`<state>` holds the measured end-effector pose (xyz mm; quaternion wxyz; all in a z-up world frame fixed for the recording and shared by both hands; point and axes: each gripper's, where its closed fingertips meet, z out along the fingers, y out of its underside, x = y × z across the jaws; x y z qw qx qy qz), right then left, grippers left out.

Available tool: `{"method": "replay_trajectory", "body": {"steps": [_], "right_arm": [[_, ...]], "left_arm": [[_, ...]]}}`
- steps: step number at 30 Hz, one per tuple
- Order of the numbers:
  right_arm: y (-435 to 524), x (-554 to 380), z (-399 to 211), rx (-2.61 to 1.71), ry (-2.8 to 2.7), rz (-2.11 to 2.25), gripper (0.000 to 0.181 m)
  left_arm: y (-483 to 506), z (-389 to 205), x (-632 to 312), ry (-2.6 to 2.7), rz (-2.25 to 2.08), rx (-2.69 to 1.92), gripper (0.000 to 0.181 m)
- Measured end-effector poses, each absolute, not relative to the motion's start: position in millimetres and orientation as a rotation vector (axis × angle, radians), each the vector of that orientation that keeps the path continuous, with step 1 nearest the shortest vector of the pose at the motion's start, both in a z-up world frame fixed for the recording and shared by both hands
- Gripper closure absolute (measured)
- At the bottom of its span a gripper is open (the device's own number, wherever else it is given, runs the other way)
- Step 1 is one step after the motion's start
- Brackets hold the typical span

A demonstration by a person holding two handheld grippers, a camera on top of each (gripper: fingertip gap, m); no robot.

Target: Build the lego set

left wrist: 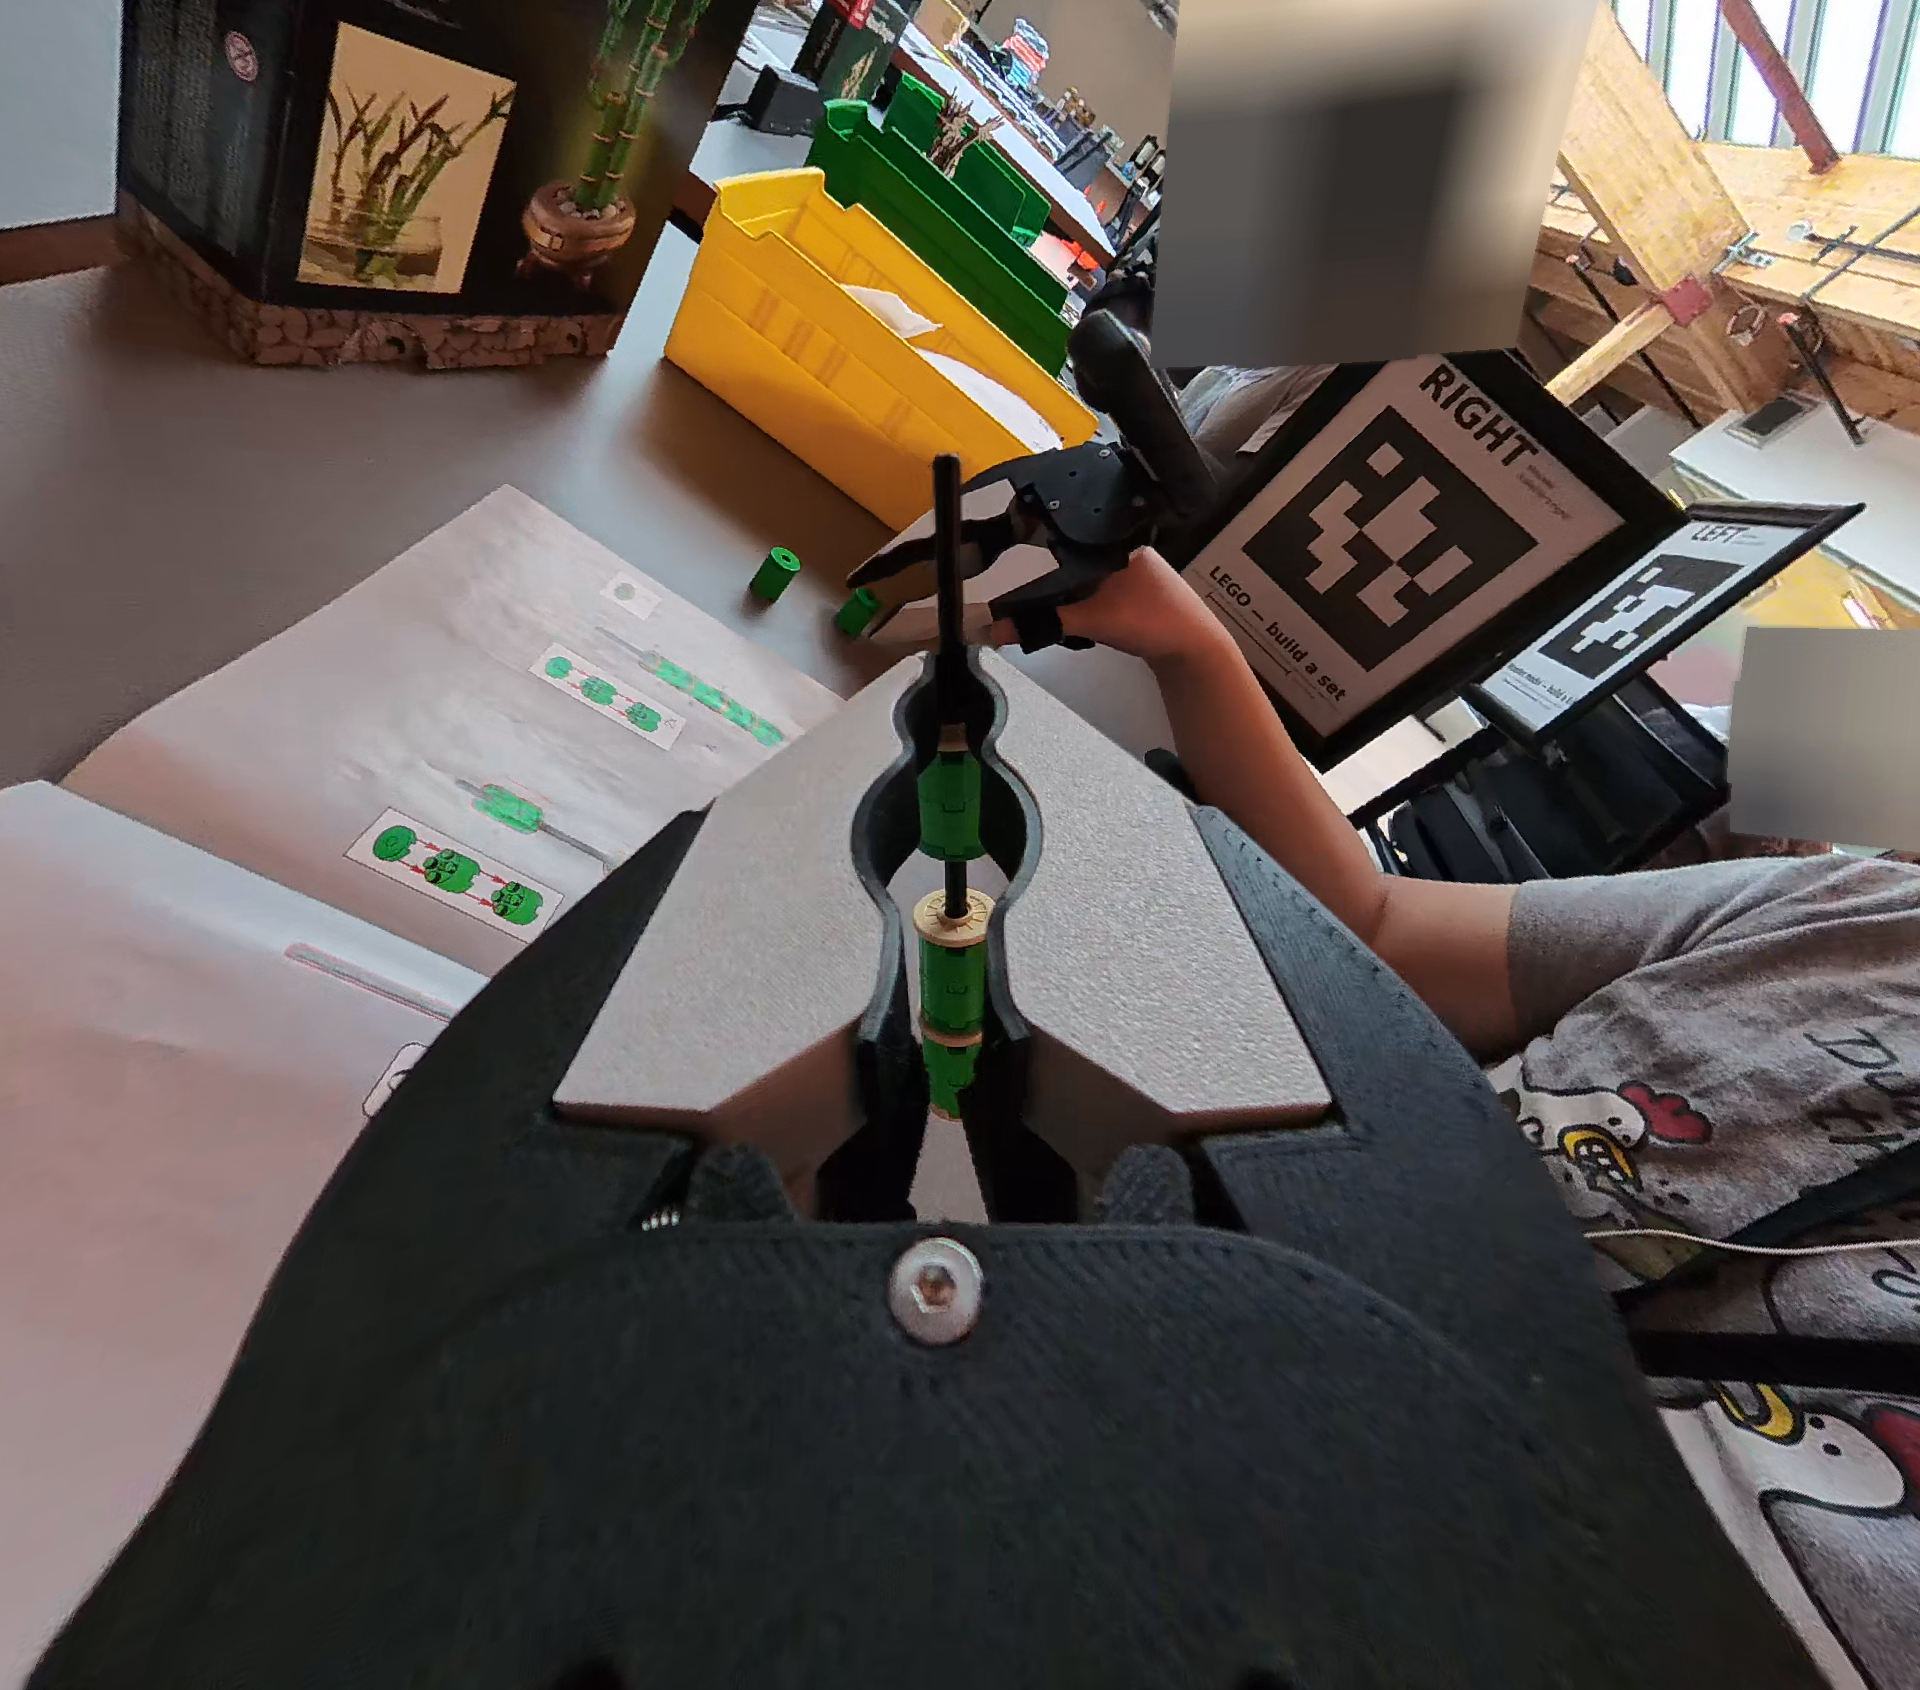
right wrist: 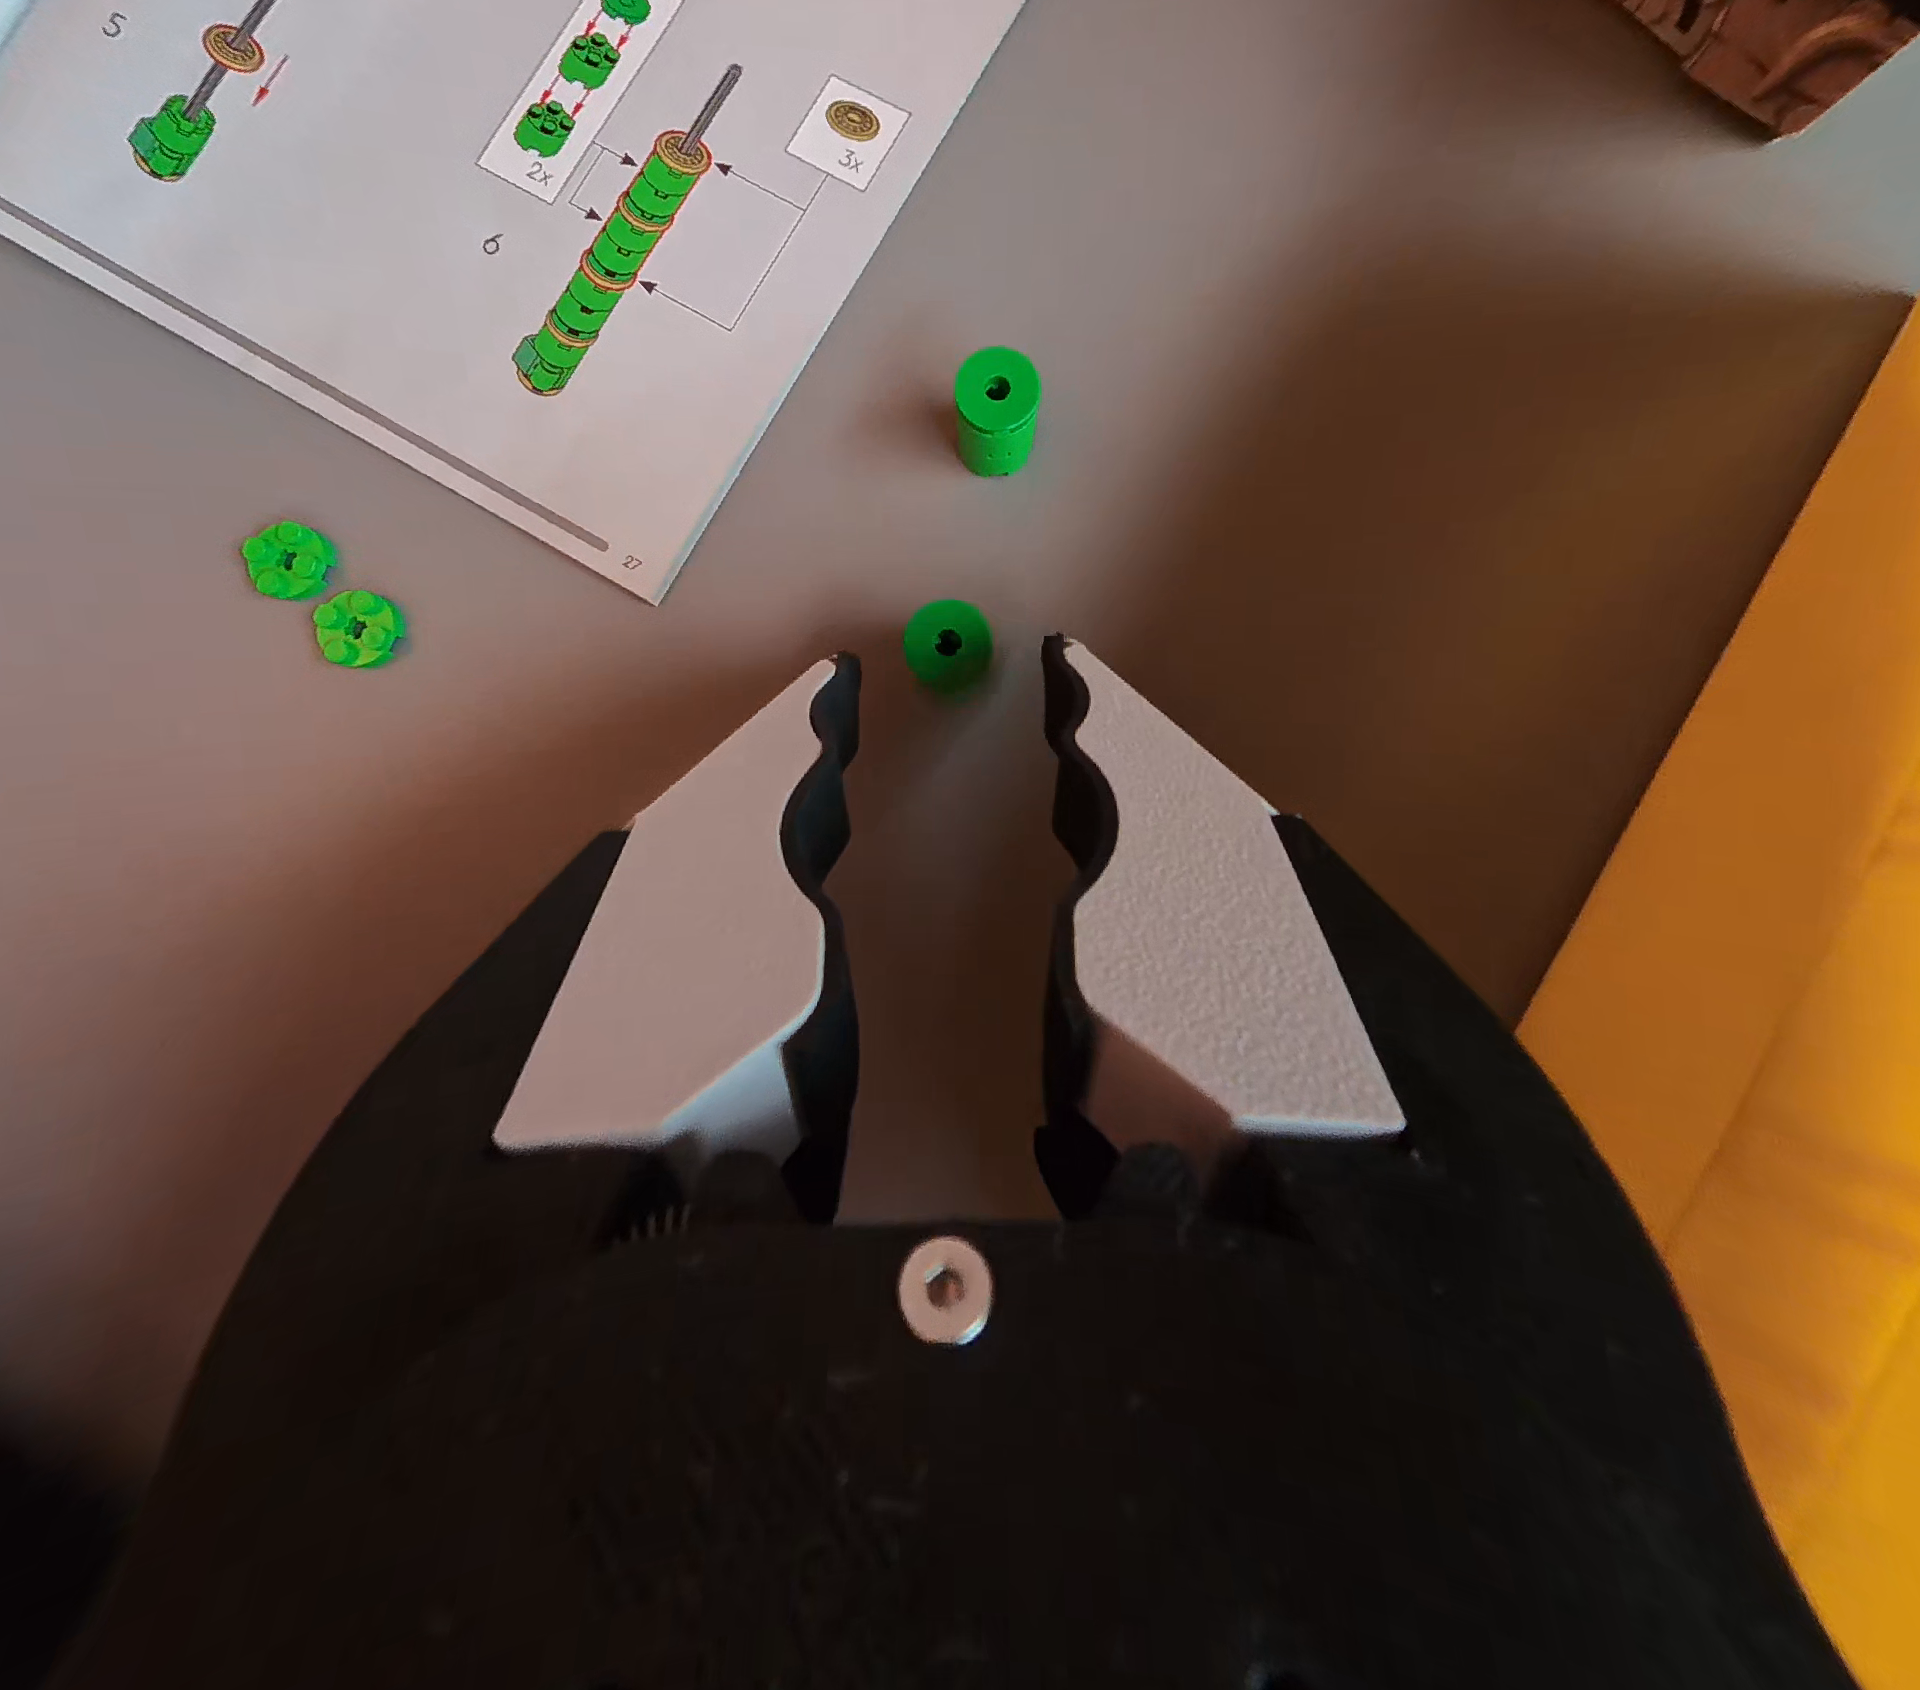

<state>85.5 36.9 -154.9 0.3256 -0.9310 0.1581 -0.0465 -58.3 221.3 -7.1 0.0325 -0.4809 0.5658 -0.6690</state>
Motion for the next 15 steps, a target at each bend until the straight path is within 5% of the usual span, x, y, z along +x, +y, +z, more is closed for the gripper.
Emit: {"method": "replay_trajectory", "body": {"steps": [15], "right_arm": [[37.4,85.4,-160.0,-2.459,0.417,-0.110,0.151]], "left_arm": [[217.8,-8.4,-58.9,1.762,-2.069,-1.485,0.181]]}}
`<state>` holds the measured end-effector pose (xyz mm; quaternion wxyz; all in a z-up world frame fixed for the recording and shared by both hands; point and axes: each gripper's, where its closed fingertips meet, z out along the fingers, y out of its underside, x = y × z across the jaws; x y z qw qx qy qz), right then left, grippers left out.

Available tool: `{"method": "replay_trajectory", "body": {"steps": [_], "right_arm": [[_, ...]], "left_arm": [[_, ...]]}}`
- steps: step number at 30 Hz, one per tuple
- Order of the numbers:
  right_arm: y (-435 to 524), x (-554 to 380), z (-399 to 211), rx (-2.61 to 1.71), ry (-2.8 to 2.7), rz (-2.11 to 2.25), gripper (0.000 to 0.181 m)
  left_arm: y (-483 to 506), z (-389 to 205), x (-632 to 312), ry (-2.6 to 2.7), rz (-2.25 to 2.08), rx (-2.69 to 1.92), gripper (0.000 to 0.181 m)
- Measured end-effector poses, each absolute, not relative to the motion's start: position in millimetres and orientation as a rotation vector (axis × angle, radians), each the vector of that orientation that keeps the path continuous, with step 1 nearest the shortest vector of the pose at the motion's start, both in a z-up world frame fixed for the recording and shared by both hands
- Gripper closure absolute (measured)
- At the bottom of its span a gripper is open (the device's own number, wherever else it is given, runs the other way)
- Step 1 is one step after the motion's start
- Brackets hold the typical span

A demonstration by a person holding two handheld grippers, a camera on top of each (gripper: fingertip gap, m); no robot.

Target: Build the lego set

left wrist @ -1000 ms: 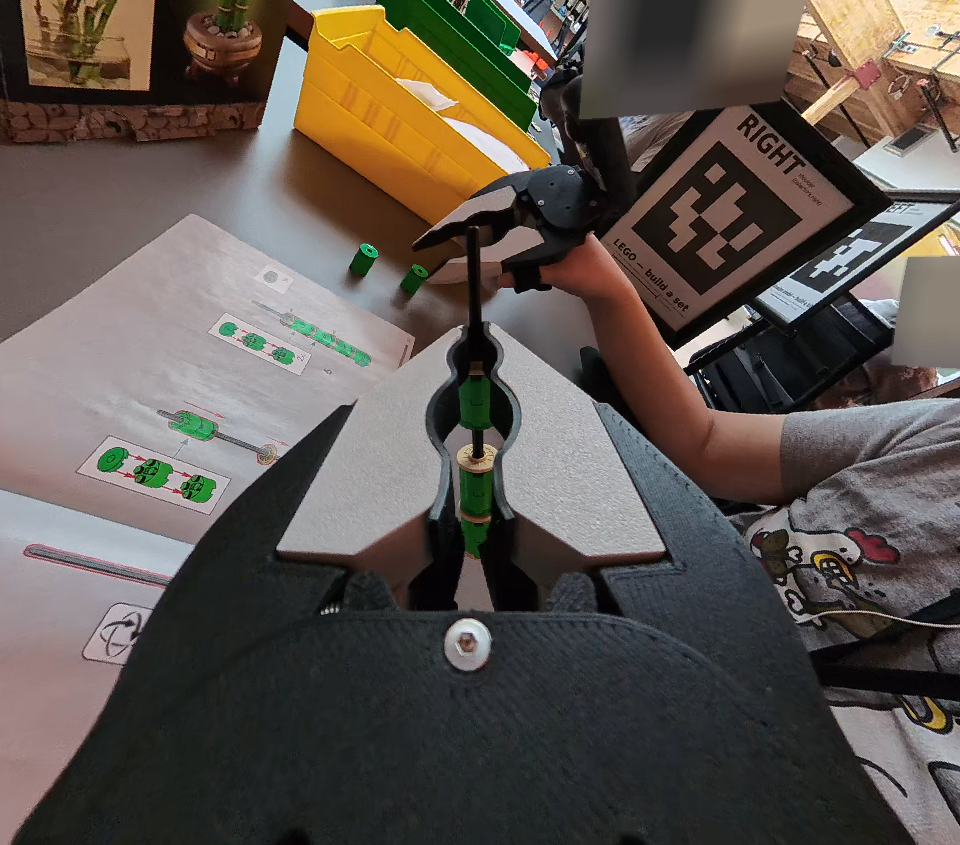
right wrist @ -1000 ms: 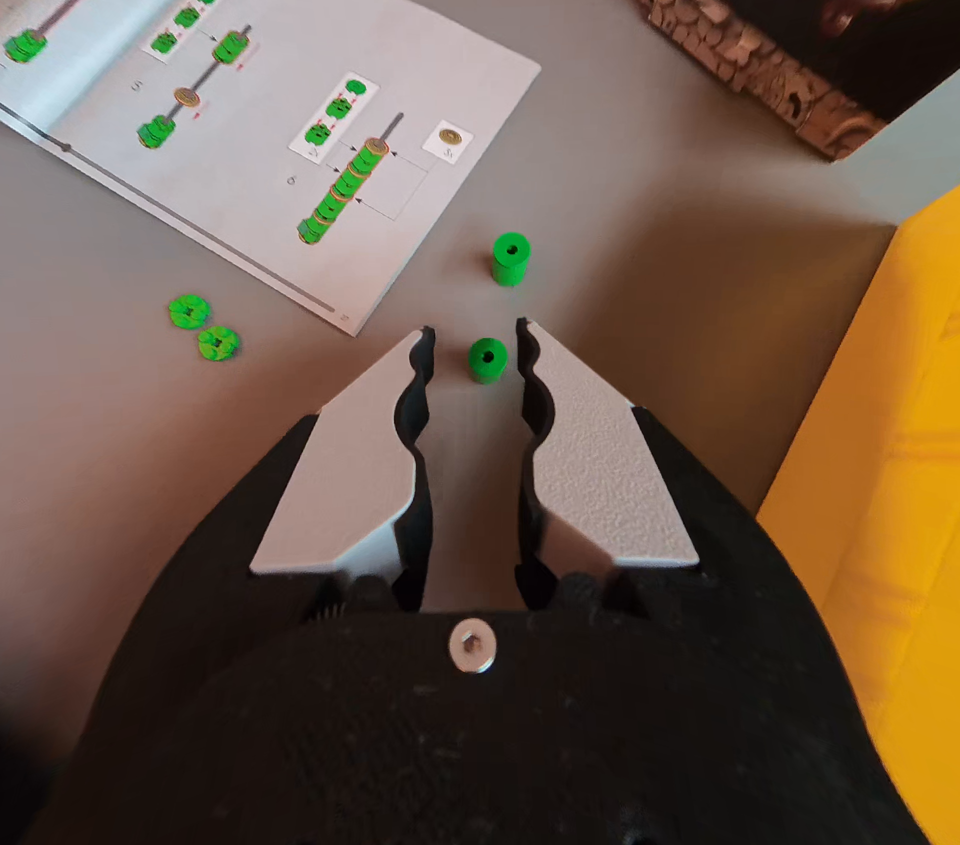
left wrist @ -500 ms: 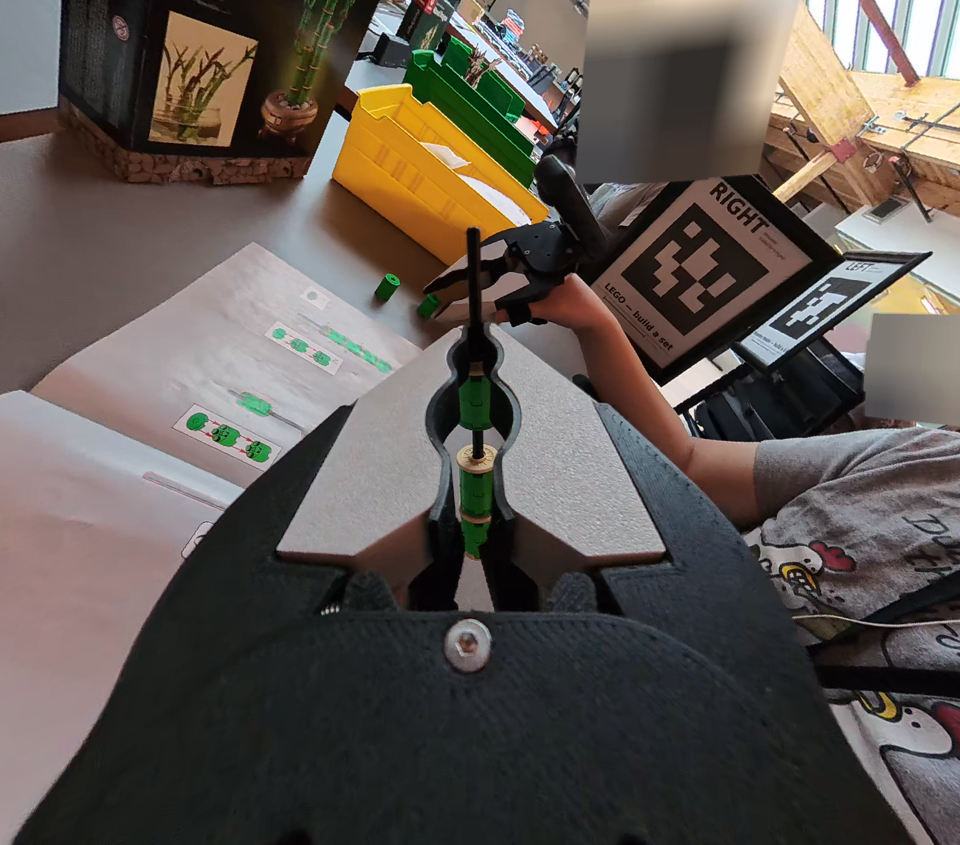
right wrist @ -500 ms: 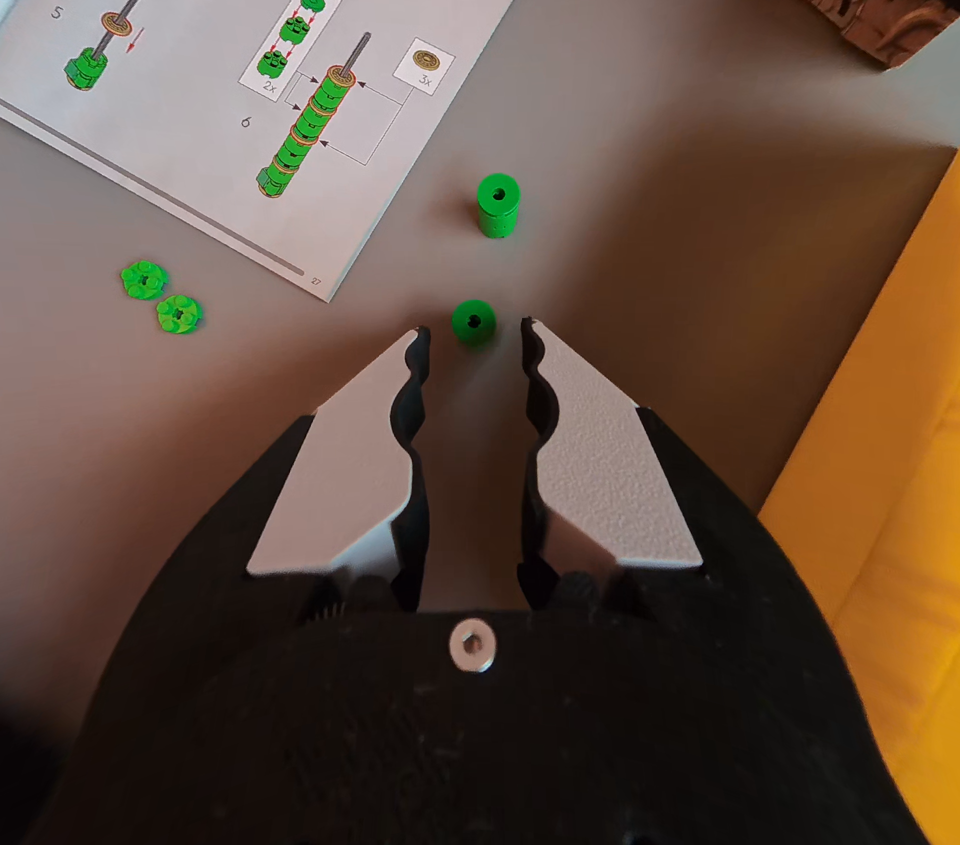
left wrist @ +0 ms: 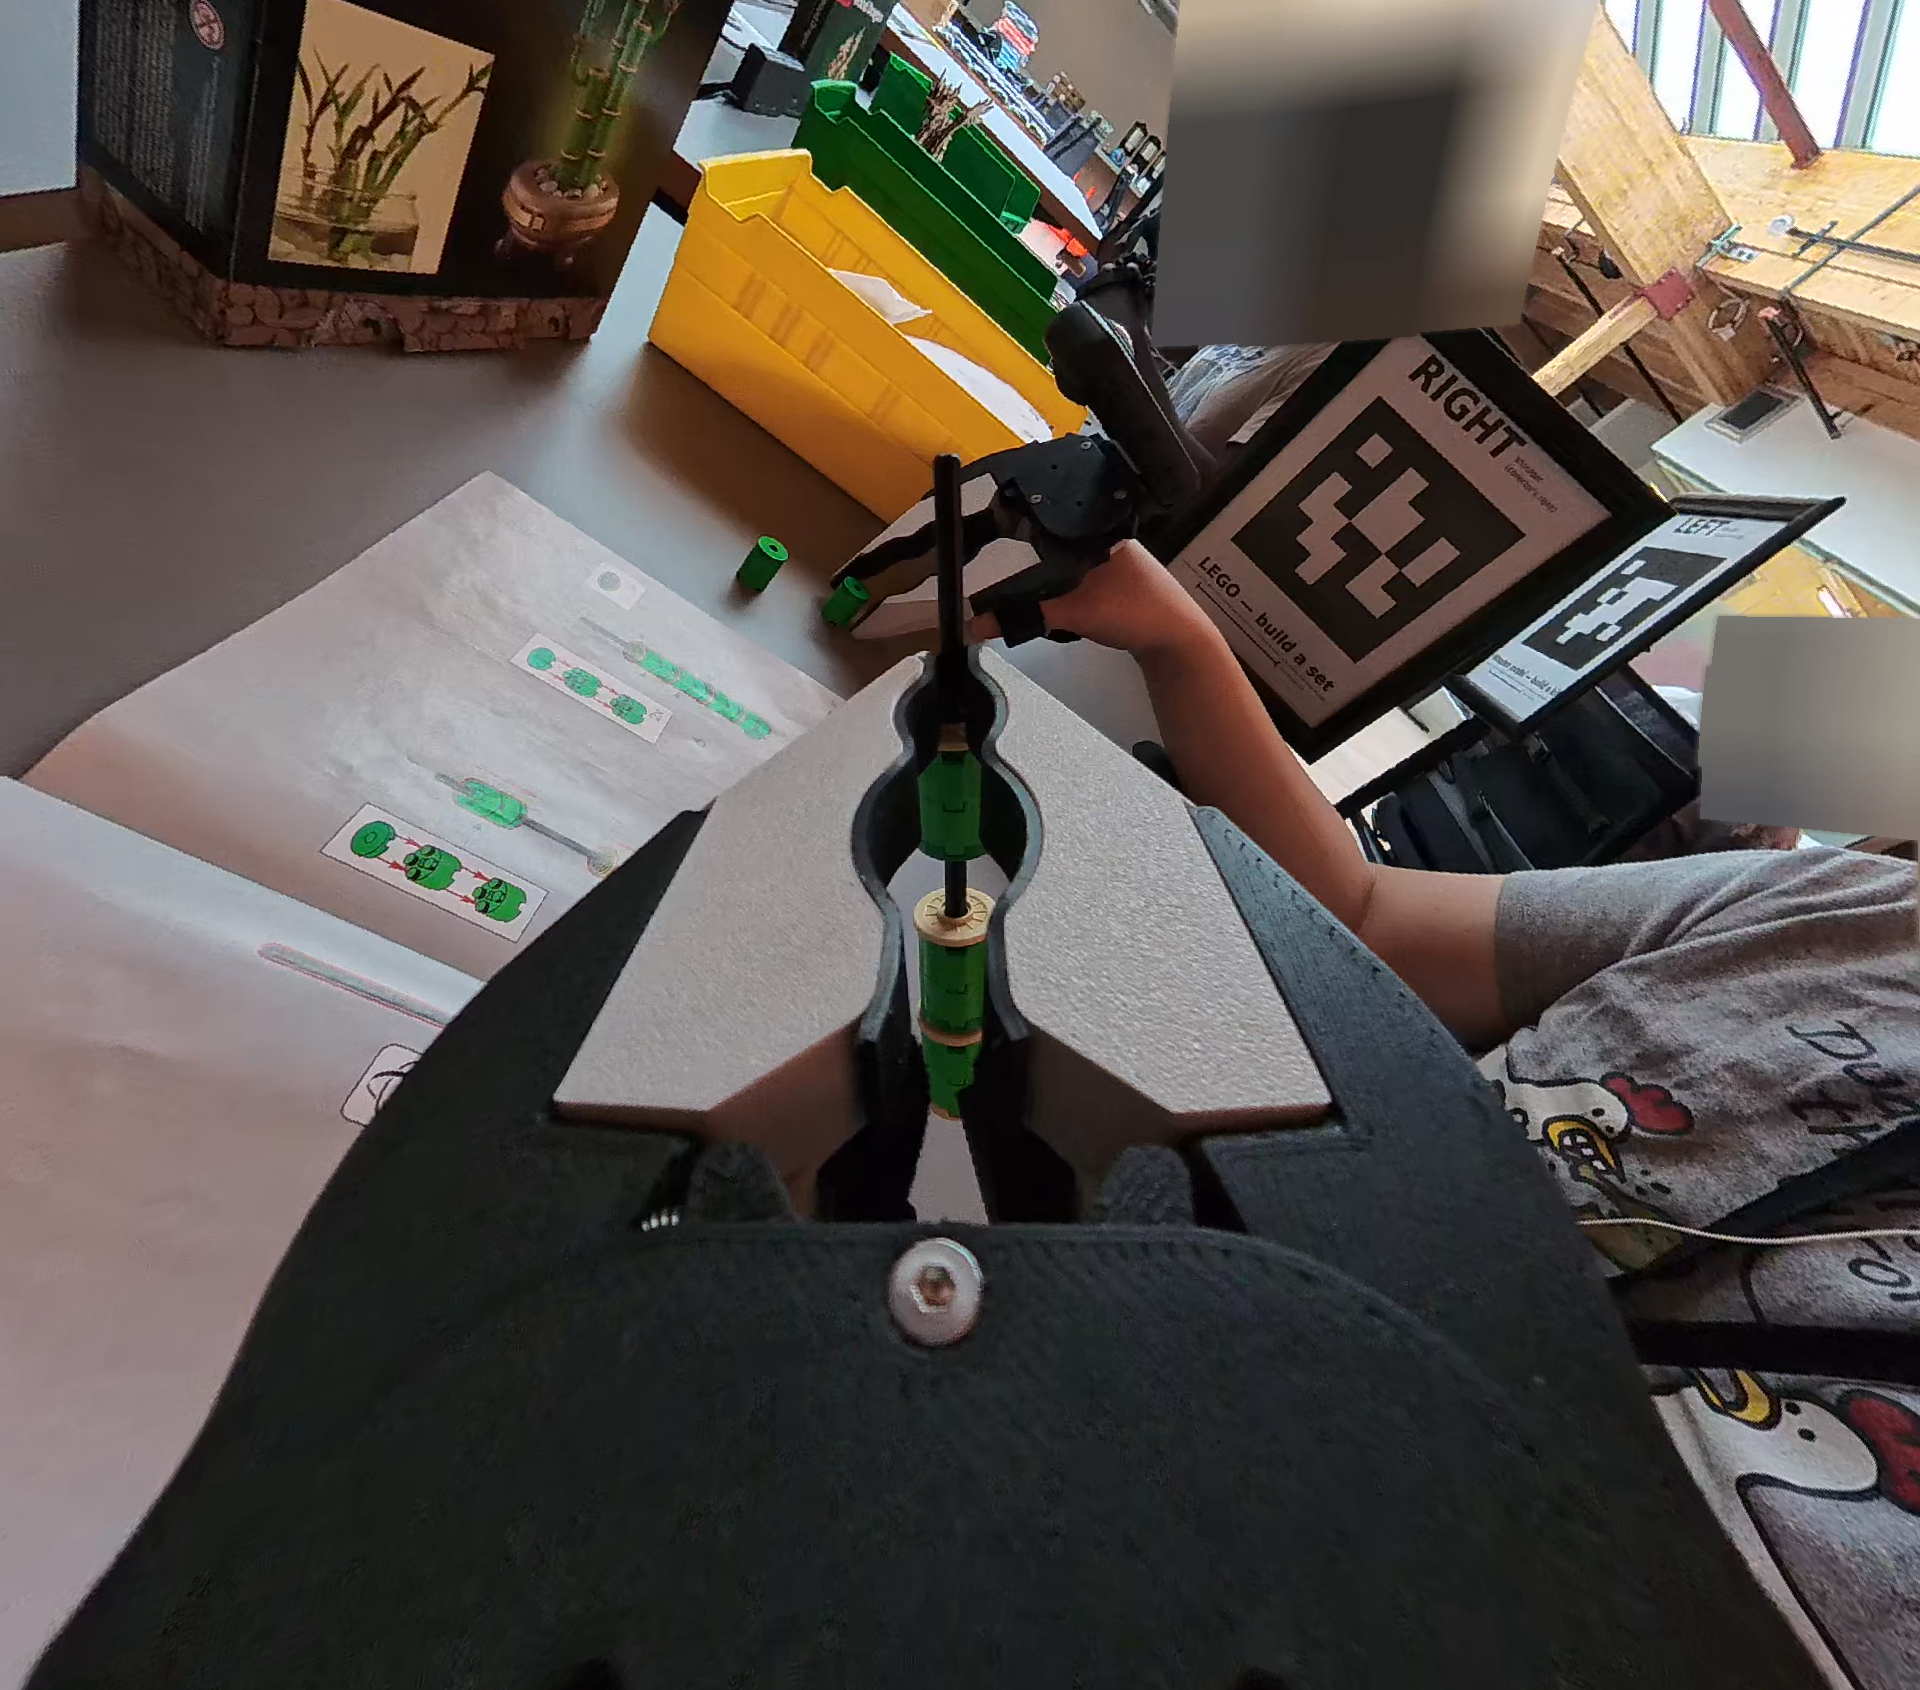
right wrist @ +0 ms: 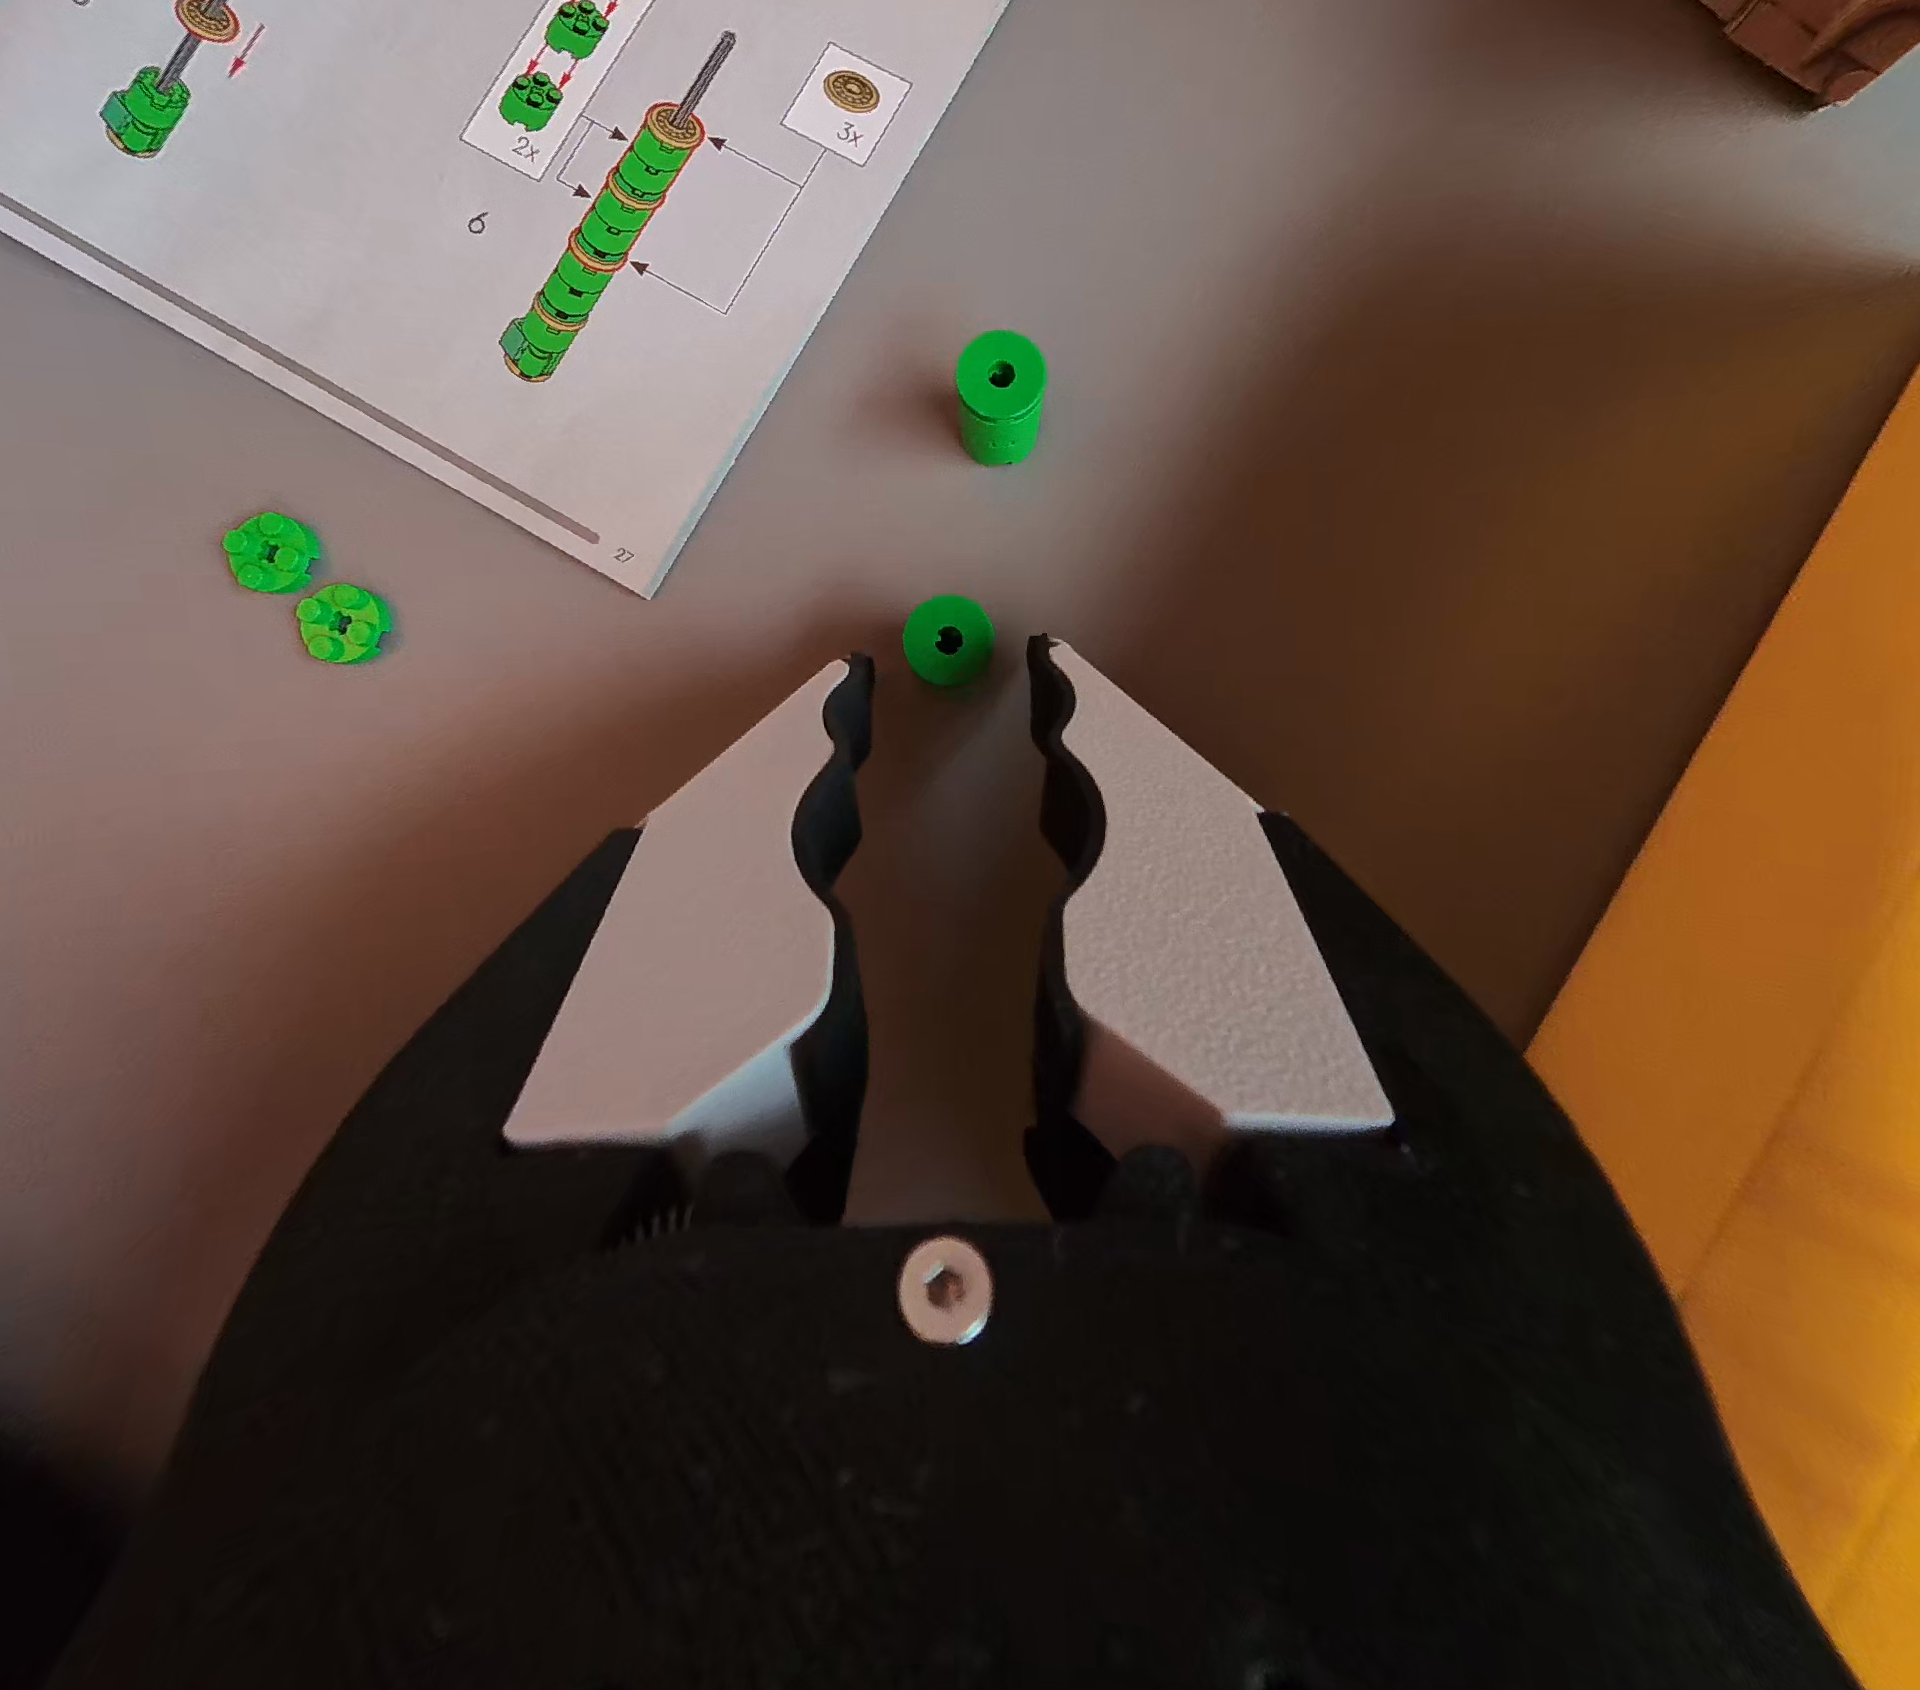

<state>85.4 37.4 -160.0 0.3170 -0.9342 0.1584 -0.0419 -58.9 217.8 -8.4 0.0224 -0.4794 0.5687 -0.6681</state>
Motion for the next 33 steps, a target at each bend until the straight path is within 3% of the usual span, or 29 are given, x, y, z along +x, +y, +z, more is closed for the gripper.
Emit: {"method": "replay_trajectory", "body": {"steps": [33], "right_arm": [[36.9,85.4,-160.4,-2.459,0.422,-0.103,0.151]], "left_arm": [[213.8,-14.3,-57.6,1.791,-2.064,-1.507,0.181]]}}
